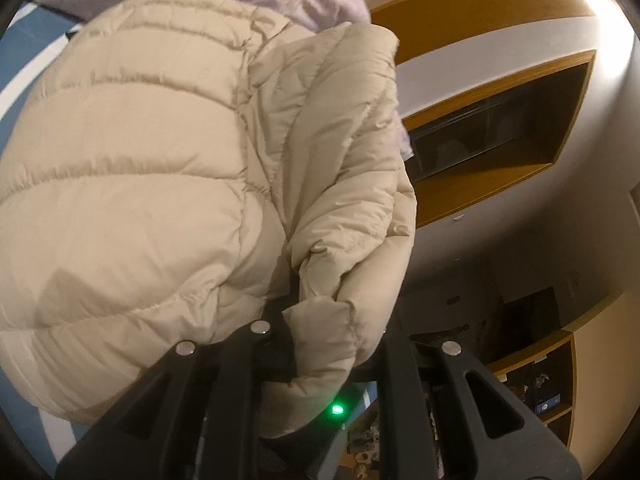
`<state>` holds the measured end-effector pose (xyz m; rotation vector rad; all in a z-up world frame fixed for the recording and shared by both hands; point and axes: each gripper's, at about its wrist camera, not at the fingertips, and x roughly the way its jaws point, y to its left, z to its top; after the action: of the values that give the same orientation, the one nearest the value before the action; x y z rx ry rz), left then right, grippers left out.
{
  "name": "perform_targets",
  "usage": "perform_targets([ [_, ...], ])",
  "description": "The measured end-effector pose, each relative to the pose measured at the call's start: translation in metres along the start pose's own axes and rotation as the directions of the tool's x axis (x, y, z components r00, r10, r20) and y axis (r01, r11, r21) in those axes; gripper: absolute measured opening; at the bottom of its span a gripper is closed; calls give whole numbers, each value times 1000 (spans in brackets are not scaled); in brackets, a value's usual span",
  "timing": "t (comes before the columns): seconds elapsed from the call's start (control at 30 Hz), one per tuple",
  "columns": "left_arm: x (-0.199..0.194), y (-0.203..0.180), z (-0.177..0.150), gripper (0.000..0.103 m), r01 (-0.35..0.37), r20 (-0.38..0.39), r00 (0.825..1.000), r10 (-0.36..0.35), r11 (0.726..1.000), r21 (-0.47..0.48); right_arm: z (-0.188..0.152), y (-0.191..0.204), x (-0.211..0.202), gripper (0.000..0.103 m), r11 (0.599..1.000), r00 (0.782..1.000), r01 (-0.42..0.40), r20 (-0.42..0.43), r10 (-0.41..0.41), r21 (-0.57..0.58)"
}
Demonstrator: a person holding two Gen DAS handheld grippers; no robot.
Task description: Fold large clothes
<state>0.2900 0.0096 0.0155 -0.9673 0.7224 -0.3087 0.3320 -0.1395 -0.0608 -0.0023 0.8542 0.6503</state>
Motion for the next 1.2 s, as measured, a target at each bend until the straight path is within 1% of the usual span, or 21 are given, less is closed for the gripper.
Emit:
perform_targets([
  [0.17,17,16,10,14,-13,-43,999,12,1000,-26,-1,-6,-1,46,999,999,-32,11,32,32],
  [0.37,42,34,15,15,-33,-131,991,25,997,-66,-3,-17,-7,46,995,997,-72,34,69,74],
  [0.5,39,36,19,21,-38,-147,989,31,998,-46,-5,-24,-11,46,993,996,-81,41,78,83],
  [0.57,40,34,19,28,-39,-150,988,33,999,-36,-7,-26,-14,46,992,995,-88,43,85,93],
  [0.6,38,33,19,30,-44,-148,988,40,999,-26,-8,-28,-15,46,991,995,-92,44,88,98],
  [0.63,37,23,17,34,-49,-146,988,46,999,-17,-9,-29,-17,46,990,995,-93,44,89,102],
  [0.73,27,7,9,51,-55,-134,989,56,998,11,-10,-31,-18,46,989,995,-94,44,90,113],
  [0.83,25,-9,-2,52,-77,-117,990,81,996,40,-11,-33,-18,46,989,995,-92,44,87,120],
  [1.0,9,-14,-3,52,-101,-98,990,105,994,46,-10,-41,-19,46,987,995,-92,44,87,134],
  [1.07,1,-18,0,54,-113,-82,990,117,992,52,-14,-41,-23,46,985,995,-94,45,89,142],
  [1.2,-23,-20,8,56,-165,-17,986,167,984,74,-15,-42,-27,46,984,995,-93,49,86,152],
])
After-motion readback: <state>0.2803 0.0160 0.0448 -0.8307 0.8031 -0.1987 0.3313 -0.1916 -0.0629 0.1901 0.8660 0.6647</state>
